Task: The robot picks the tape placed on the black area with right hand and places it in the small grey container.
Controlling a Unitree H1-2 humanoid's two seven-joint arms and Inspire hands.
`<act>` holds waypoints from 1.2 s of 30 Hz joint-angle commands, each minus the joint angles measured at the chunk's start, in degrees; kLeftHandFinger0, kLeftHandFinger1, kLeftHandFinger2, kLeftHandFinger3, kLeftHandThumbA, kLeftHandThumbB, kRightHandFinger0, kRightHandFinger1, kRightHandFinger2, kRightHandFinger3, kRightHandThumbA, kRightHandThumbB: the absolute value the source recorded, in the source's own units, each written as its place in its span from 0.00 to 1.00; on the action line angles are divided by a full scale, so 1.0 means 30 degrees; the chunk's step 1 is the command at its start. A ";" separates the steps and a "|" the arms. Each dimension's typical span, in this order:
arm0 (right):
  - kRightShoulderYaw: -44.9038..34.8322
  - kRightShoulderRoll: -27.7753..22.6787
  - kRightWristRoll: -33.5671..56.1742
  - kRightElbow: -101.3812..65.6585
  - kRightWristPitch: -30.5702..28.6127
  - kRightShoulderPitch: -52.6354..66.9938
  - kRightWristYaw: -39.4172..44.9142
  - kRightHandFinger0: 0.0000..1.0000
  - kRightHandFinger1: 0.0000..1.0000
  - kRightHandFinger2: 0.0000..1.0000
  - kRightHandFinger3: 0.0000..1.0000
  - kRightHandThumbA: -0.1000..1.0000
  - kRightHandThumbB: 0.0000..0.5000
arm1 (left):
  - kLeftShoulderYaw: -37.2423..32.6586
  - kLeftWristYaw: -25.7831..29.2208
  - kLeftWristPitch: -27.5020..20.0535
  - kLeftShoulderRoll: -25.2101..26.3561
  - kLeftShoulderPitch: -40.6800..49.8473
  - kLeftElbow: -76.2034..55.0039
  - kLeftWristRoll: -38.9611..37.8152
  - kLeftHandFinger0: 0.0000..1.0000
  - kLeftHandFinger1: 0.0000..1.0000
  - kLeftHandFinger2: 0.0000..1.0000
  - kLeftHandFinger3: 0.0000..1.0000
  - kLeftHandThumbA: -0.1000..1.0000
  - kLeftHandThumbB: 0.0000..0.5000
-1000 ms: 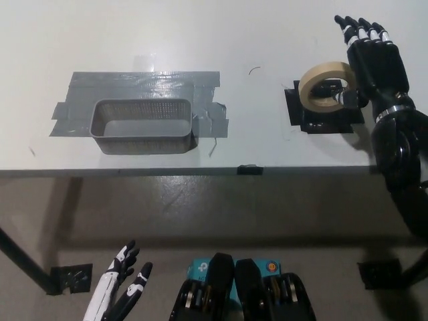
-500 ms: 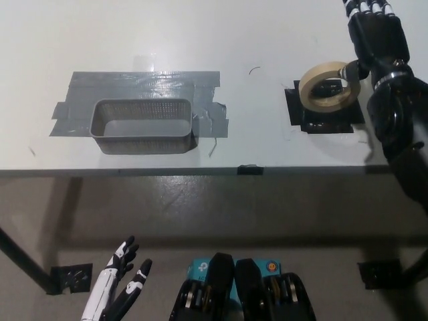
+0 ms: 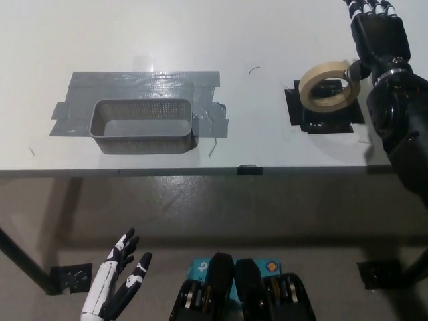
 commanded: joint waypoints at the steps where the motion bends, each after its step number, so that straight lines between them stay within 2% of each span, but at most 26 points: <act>1: 0.0323 0.0020 0.0328 0.0114 -0.0775 -0.1462 -0.0082 1.00 1.00 1.00 1.00 1.00 0.89 | 0.0086 -0.0235 0.0020 0.0262 -0.0256 -0.0711 -0.0083 1.00 1.00 1.00 1.00 0.79 0.00; 2: 0.0405 0.0008 0.0394 0.0149 -0.0824 -0.1498 0.0157 1.00 1.00 1.00 1.00 1.00 0.93 | 0.0096 -0.0249 0.0028 0.0263 -0.0278 -0.0714 -0.0113 1.00 1.00 1.00 1.00 0.78 0.00; 8: 0.0833 -0.0016 0.1112 0.0279 -0.1091 -0.1761 0.1999 1.00 1.00 1.00 1.00 1.00 0.97 | 0.0062 -0.0334 -0.0017 0.0278 -0.0373 -0.0790 -0.0236 1.00 1.00 1.00 1.00 0.74 0.00; 16: 0.0634 0.0410 0.1924 0.1544 -0.1298 -0.2419 0.2102 1.00 1.00 1.00 1.00 1.00 0.99 | 0.0089 -0.0416 -0.0145 0.0218 -0.0522 -0.0668 -0.0568 0.99 1.00 1.00 1.00 0.73 0.00; 19: 0.0695 0.0408 0.2007 0.1663 -0.1344 -0.2473 0.2051 1.00 1.00 1.00 1.00 1.00 0.99 | 0.0076 -0.0407 -0.0143 0.0230 -0.0525 -0.0667 -0.0588 0.99 1.00 1.00 1.00 0.73 0.00; 20: 0.0752 0.0598 0.2114 0.2620 -0.1379 -0.2901 0.2159 1.00 1.00 1.00 1.00 1.00 0.95 | 0.0074 -0.0458 -0.0038 0.0244 -0.0587 -0.0769 -0.0604 0.96 1.00 1.00 1.00 0.72 0.00; 26: 0.0909 0.0746 0.2192 0.3743 -0.1565 -0.3354 0.2121 1.00 1.00 1.00 1.00 1.00 0.94 | 0.0070 -0.0511 -0.0087 0.0246 -0.0658 -0.0724 -0.0592 0.95 1.00 1.00 1.00 0.73 0.00; 27: 0.1062 0.0991 0.2220 0.5338 -0.1876 -0.3822 0.1916 1.00 1.00 1.00 1.00 1.00 0.90 | 0.0069 -0.0584 0.0013 0.0253 -0.0703 -0.0827 -0.0662 0.93 1.00 1.00 1.00 0.74 0.00; 34: 0.1509 0.1306 0.2275 0.7401 -0.2293 -0.4533 0.1405 1.00 1.00 1.00 1.00 1.00 0.92 | 0.0083 -0.0685 0.0219 0.0314 -0.0855 -0.0934 -0.0514 0.92 1.00 1.00 1.00 0.76 0.00; 35: 0.2242 0.1736 0.1726 0.9351 -0.3433 -0.5062 0.0045 1.00 1.00 1.00 1.00 0.79 0.78 | 0.0083 -0.0732 0.0124 0.0314 -0.0875 -0.0907 -0.0604 0.91 1.00 1.00 1.00 0.76 0.02; 36: 0.2174 0.1784 0.1951 0.9666 -0.3951 -0.5068 -0.0660 1.00 1.00 1.00 1.00 0.62 0.67 | 0.0062 -0.0734 0.0146 0.0306 -0.0895 -0.0896 -0.0571 0.91 1.00 1.00 1.00 0.76 0.02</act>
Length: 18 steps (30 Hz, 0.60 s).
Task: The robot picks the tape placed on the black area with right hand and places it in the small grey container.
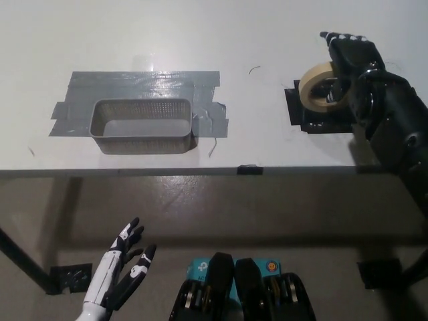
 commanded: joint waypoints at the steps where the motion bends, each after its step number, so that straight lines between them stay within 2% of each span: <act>1: 0.0195 0.0267 0.0335 0.1564 -0.2780 -0.1680 -0.3541 1.00 0.96 0.93 0.93 0.38 0.62 | 0.0021 -0.0258 -0.0080 0.0290 -0.0250 -0.0601 -0.0060 0.91 1.00 1.00 1.00 0.77 0.02; 2: -0.0191 0.0342 0.0735 0.1708 -0.3519 -0.1433 -0.4957 0.51 0.61 0.71 0.71 0.15 0.64 | -0.0031 -0.0336 0.0000 0.0337 -0.0263 -0.0678 -0.0027 0.91 1.00 1.00 1.00 0.77 0.02; 3: -0.0354 0.0363 0.0815 0.1800 -0.4157 -0.1211 -0.6567 0.17 0.33 0.46 0.48 0.02 0.57 | -0.0084 -0.0363 -0.0023 0.0333 -0.0336 -0.0663 0.0003 0.90 1.00 1.00 1.00 0.77 0.02; 4: -0.0370 0.0345 0.0802 0.1869 -0.4371 -0.1164 -0.7107 0.04 0.22 0.38 0.39 0.00 0.53 | -0.0109 -0.0371 -0.0038 0.0322 -0.0400 -0.0628 0.0020 0.90 1.00 1.00 1.00 0.77 0.02; 5: -0.0221 0.0401 0.0526 0.1924 -0.4512 -0.0993 -0.8510 0.00 0.14 0.31 0.30 0.00 0.45 | -0.0123 -0.0341 -0.0051 0.0308 -0.0405 -0.0620 0.0072 0.88 1.00 1.00 1.00 0.77 0.02; 6: -0.0197 0.0414 0.0497 0.1981 -0.4563 -0.0985 -0.8715 0.00 0.19 0.41 0.32 0.00 0.42 | -0.0128 -0.0336 -0.0049 0.0307 -0.0402 -0.0622 0.0077 0.88 1.00 1.00 1.00 0.77 0.02; 8: -0.0173 0.0431 0.0503 0.2100 -0.4642 -0.1019 -0.8839 0.00 0.30 0.63 0.39 0.00 0.43 | -0.0130 -0.0334 -0.0044 0.0308 -0.0402 -0.0624 0.0076 0.88 1.00 1.00 1.00 0.77 0.02; 9: -0.0296 0.0485 0.0568 0.2024 -0.4748 -0.0786 -0.9503 0.00 0.34 0.72 0.46 0.00 0.37 | -0.0176 -0.0295 -0.0255 0.0315 -0.0341 -0.0549 0.0167 0.85 0.98 1.00 1.00 0.76 0.01; 10: -0.0383 0.0497 0.0629 0.1978 -0.4952 -0.0620 -0.9999 0.00 0.44 0.87 0.65 0.00 0.35 | -0.0189 -0.0294 -0.0353 0.0332 -0.0266 -0.0531 0.0177 0.84 0.97 1.00 1.00 0.75 0.02; 11: -0.0519 0.0497 0.0793 0.2004 -0.5233 -0.0567 -1.0179 0.01 0.50 0.93 0.84 0.00 0.35 | -0.0173 -0.0320 -0.0379 0.0371 -0.0233 -0.0536 0.0135 0.83 0.96 1.00 1.00 0.75 0.02; 12: -0.0689 0.0462 0.1000 0.2034 -0.5355 -0.0619 -1.0081 0.02 0.57 0.98 0.98 0.00 0.36 | -0.0170 -0.0329 -0.0409 0.0380 -0.0314 -0.0474 0.0124 0.82 0.95 1.00 1.00 0.74 0.01; 13: -0.0732 0.0432 0.1043 0.2051 -0.5441 -0.0673 -1.0116 0.04 0.59 0.97 1.00 0.00 0.36 | -0.0160 -0.0345 -0.0453 0.0404 -0.0386 -0.0409 0.0110 0.82 0.95 1.00 1.00 0.74 0.01; 16: -0.0767 0.0364 0.1063 0.2030 -0.5985 -0.0728 -1.0595 0.00 0.54 0.86 1.00 0.00 0.34 | -0.0095 -0.0359 -0.0527 0.0445 -0.0359 -0.0367 0.0051 0.80 0.93 1.00 1.00 0.73 0.01; 18: -0.0696 0.0268 0.0966 0.1889 -0.6170 -0.0742 -1.0752 0.01 0.53 0.87 1.00 0.00 0.36 | -0.0087 -0.0342 -0.0560 0.0466 -0.0283 -0.0356 0.0074 0.80 0.92 1.00 1.00 0.72 0.01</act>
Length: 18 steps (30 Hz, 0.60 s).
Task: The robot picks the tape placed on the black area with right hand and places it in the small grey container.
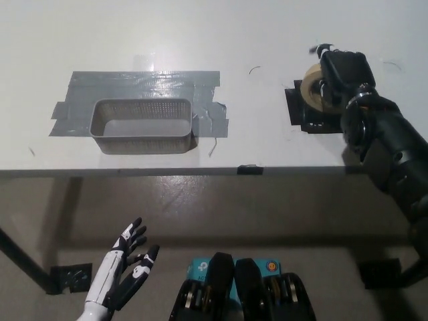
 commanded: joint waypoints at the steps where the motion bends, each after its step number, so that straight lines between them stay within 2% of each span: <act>1: -0.0537 -0.0349 0.0739 -0.0198 -0.2937 -0.1584 -0.5078 0.01 0.53 0.89 1.00 0.00 0.35 | 0.0005 -0.0194 -0.0772 0.0500 -0.0212 -0.0387 0.0137 0.79 0.91 1.00 1.00 0.72 0.01; 3: -0.0483 -0.0429 0.0691 -0.0244 -0.3226 -0.1758 -0.5279 0.04 0.53 0.90 1.00 0.00 0.35 | 0.0021 -0.0160 -0.0678 0.0443 -0.0265 -0.0397 0.0132 0.78 0.91 1.00 1.00 0.72 0.02; 6: -0.0361 -0.0308 0.0529 -0.0322 -0.3531 -0.2015 -0.5951 0.01 0.49 0.86 0.99 0.00 0.38 | 0.0092 -0.0153 -0.0673 0.0471 -0.0238 -0.0447 0.0066 0.78 0.91 1.00 1.00 0.72 0.02; 8: -0.0389 -0.0113 0.0549 -0.0562 -0.3797 -0.2201 -0.6223 0.02 0.51 0.88 1.00 0.00 0.35 | 0.0106 -0.0160 -0.0604 0.0482 -0.0280 -0.0467 0.0066 0.78 0.90 1.00 1.00 0.72 0.00; 10: -0.0138 0.0181 0.0251 -0.0877 -0.4097 -0.2434 -0.6755 0.00 0.46 0.84 0.99 0.00 0.38 | 0.0077 -0.0162 -0.0756 0.0497 -0.0385 -0.0295 0.0078 0.78 0.90 1.00 1.00 0.71 0.00; 12: -0.0077 0.0640 0.0225 -0.1083 -0.4277 -0.2524 -0.6942 0.04 0.49 0.86 0.92 0.00 0.39 | 0.0003 -0.0138 -0.0796 0.0505 -0.0334 -0.0252 0.0207 0.78 0.90 1.00 1.00 0.71 0.00; 14: 0.0069 0.0986 0.0078 -0.1281 -0.4444 -0.2599 -0.7252 0.00 0.45 0.81 0.81 0.00 0.43 | -0.0081 -0.0149 -0.0751 0.0533 -0.0387 -0.0255 0.0345 0.76 0.88 1.00 1.00 0.70 0.00; 16: 0.0187 0.1256 0.0003 -0.1294 -0.4248 -0.2738 -0.7190 0.00 0.43 0.78 0.80 0.00 0.42 | -0.0124 -0.0177 -0.0636 0.0550 -0.0484 -0.0271 0.0373 0.76 0.89 1.00 1.00 0.70 0.00; 17: 0.0318 0.1789 -0.0079 -0.1245 -0.3840 -0.2967 -0.7092 0.03 0.47 0.79 0.79 0.00 0.40 | -0.0138 -0.0154 -0.0568 0.0548 -0.0554 -0.0252 0.0405 0.76 0.88 1.00 1.00 0.70 0.00; 18: 0.0384 0.2213 -0.0076 -0.1165 -0.3773 -0.3133 -0.7157 0.03 0.47 0.78 0.77 0.00 0.41 | -0.0162 -0.0187 -0.0423 0.0537 -0.0597 -0.0307 0.0388 0.76 0.88 1.00 1.00 0.70 0.00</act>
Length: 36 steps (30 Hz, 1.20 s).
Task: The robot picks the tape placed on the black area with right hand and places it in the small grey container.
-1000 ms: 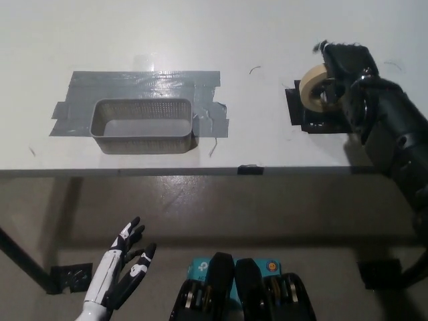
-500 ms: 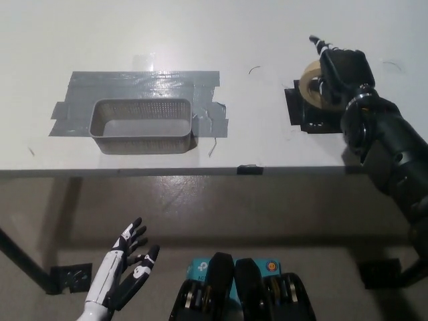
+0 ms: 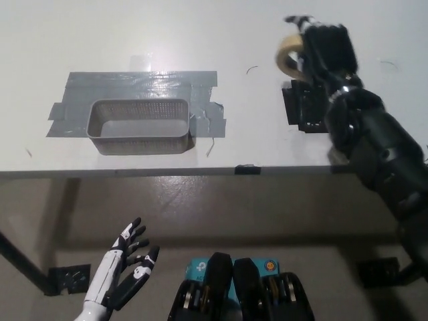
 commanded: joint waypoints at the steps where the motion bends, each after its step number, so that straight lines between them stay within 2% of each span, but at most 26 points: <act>1: 0.0213 0.1190 0.0023 -0.0804 -0.0907 -0.2418 -0.2241 0.03 0.47 0.78 0.76 0.00 0.41 | -0.0103 -0.0161 -0.0365 0.0306 -0.0500 -0.0304 0.0278 0.76 0.88 1.00 1.00 0.70 0.00; 3: 0.0367 0.1971 0.0022 -0.0807 -0.0471 -0.2717 -0.1790 0.02 0.47 0.80 0.77 0.00 0.36 | -0.0151 -0.0274 -0.0068 0.0271 -0.0604 -0.0400 0.0158 0.77 0.88 0.99 1.00 0.70 0.00; 7: 0.0515 0.3613 0.0142 -0.0469 -0.0119 -0.3094 -0.1330 0.00 0.44 0.80 0.80 0.00 0.40 | -0.0414 -0.0328 0.0147 0.0248 -0.0805 -0.0432 0.0267 0.77 0.89 0.98 1.00 0.70 0.01; 9: 0.0566 0.4125 0.0198 -0.0144 -0.0344 -0.3215 -0.1608 0.00 0.41 0.77 0.75 0.00 0.42 | -0.0514 -0.0321 0.0318 0.0222 -0.0925 -0.0446 0.0352 0.78 0.90 0.99 1.00 0.74 0.01; 10: 0.0650 0.4674 0.0191 0.0017 0.0076 -0.3322 -0.1272 0.00 0.40 0.75 0.71 0.00 0.39 | -0.0524 -0.0383 0.0390 0.0262 -0.0914 -0.0506 0.0284 0.80 0.90 1.00 1.00 0.75 0.01; 12: 0.0722 0.5420 0.0269 0.0335 0.0275 -0.3434 -0.0986 0.00 0.30 0.66 0.54 0.00 0.40 | -0.0552 -0.0529 0.0325 0.0279 -0.0901 -0.0512 0.0066 0.81 0.91 1.00 1.00 0.74 0.01; 13: 0.0731 0.5551 0.0296 0.0417 0.0341 -0.3447 -0.0977 0.00 0.30 0.67 0.55 0.00 0.40 | -0.0576 -0.0586 0.0331 0.0269 -0.0924 -0.0518 0.0032 0.81 0.91 1.00 1.00 0.74 0.01; 16: 0.0601 0.6461 0.0647 0.1018 0.0502 -0.3597 -0.0286 0.00 0.32 0.75 0.76 0.00 0.37 | -0.0627 -0.0786 0.0313 0.0283 -0.1100 -0.0455 -0.0069 0.82 0.91 1.00 1.00 0.73 0.02; 18: 0.0536 0.6842 0.0767 0.1334 0.0668 -0.3673 -0.0057 0.00 0.33 0.77 0.80 0.00 0.37 | -0.0634 -0.0781 0.0215 0.0273 -0.1172 -0.0443 -0.0045 0.81 0.91 0.99 1.00 0.70 0.01; 23: 0.0663 0.7358 0.0748 0.2016 0.0881 -0.3621 0.0188 0.00 0.35 0.80 0.86 0.00 0.39 | -0.0602 -0.0926 0.0315 0.0186 -0.1325 -0.0464 -0.0219 0.81 0.90 0.98 1.00 0.66 0.02; 25: 0.0698 0.7470 0.0767 0.2175 0.1231 -0.3547 0.0418 0.00 0.36 0.82 0.89 0.00 0.34 | -0.0648 -0.0972 0.0292 0.0198 -0.1408 -0.0450 -0.0207 0.81 0.90 0.97 1.00 0.66 0.02; 26: 0.0725 0.7473 0.0770 0.2221 0.1274 -0.3444 0.0376 0.00 0.36 0.83 0.92 0.00 0.35 | -0.0689 -0.0977 0.0296 0.0185 -0.1425 -0.0447 -0.0168 0.81 0.89 0.97 1.00 0.66 0.02; 29: 0.0905 0.7465 0.0706 0.2290 0.1433 -0.3251 0.0152 0.00 0.33 0.81 0.90 0.00 0.37 | -0.0759 -0.1017 0.0375 0.0187 -0.1458 -0.0503 -0.0064 0.81 0.89 0.97 1.00 0.66 0.02; 31: 0.1110 0.7381 0.0610 0.2354 0.1550 -0.3095 0.0209 0.00 0.35 0.84 0.93 0.00 0.35 | -0.0847 -0.1095 0.0868 0.0263 -0.1501 -0.0803 0.0078 0.82 0.90 0.98 1.00 0.67 0.01; 32: 0.1199 0.7353 0.0571 0.2414 0.1803 -0.3066 0.0418 0.01 0.37 0.83 0.90 0.00 0.36 | -0.0883 -0.1080 0.0769 0.0277 -0.1551 -0.0792 0.0118 0.82 0.90 0.98 1.00 0.67 0.00; 33: 0.1294 0.7345 0.0561 0.2492 0.2232 -0.3033 0.0978 0.07 0.44 0.91 1.00 0.05 0.39 | -0.0885 -0.1083 0.0722 0.0278 -0.1568 -0.0800 0.0055 0.81 0.89 0.97 1.00 0.66 0.00; 34: 0.1233 0.7289 0.0730 0.2507 0.2577 -0.3055 0.1916 0.36 0.75 1.00 1.00 0.37 0.54 | -0.0887 -0.1068 0.0616 0.0262 -0.1656 -0.0667 -0.0001 0.80 0.89 0.97 1.00 0.66 0.00; 35: 0.1205 0.7237 0.0832 0.2488 0.2738 -0.3065 0.2297 0.44 0.80 1.00 1.00 0.50 0.59 | -0.0905 -0.1085 0.0598 0.0276 -0.1727 -0.0622 -0.0020 0.80 0.89 0.97 1.00 0.66 0.00; 36: 0.0730 0.7109 0.1458 0.2424 0.2447 -0.3022 0.3592 0.82 1.00 1.00 1.00 0.62 0.78 | -0.0933 -0.1071 0.0611 0.0270 -0.1816 -0.0566 0.0022 0.80 0.89 0.97 1.00 0.66 0.01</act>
